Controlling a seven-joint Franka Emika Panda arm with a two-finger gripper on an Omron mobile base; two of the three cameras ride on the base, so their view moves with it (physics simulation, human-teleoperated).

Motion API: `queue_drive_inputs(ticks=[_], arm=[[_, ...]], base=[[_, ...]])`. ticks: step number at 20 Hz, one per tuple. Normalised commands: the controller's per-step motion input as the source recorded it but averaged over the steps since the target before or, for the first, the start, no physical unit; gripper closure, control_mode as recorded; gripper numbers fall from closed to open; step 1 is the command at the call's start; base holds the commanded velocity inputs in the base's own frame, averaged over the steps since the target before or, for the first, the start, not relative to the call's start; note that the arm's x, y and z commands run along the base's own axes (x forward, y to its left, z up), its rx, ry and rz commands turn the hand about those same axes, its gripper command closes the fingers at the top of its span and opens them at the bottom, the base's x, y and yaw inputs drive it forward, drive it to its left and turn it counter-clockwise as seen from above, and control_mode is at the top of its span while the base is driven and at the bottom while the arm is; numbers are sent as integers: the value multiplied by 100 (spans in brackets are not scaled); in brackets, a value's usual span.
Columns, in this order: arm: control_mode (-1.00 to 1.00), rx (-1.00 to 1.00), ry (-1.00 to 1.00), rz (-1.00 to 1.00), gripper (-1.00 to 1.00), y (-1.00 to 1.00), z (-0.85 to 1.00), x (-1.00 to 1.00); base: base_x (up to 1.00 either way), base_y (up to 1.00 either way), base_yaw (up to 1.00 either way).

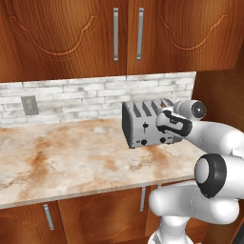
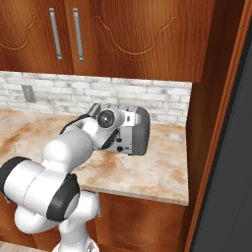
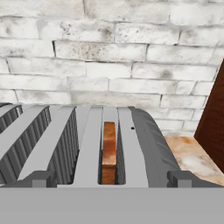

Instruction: Start the toaster. Once the lever pops up, take the bread to the plate on the dining counter.

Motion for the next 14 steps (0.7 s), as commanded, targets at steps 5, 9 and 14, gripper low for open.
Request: queue_drive_inputs(ticks=[5, 9, 14], arm=[[-100, 0, 0, 0, -100, 0, 0, 0], [-100, 0, 0, 0, -100, 0, 0, 0], [-100, 0, 0, 0, -100, 0, 0, 0]], base=[[0, 0, 0], [0, 0, 0], [0, 0, 0]])
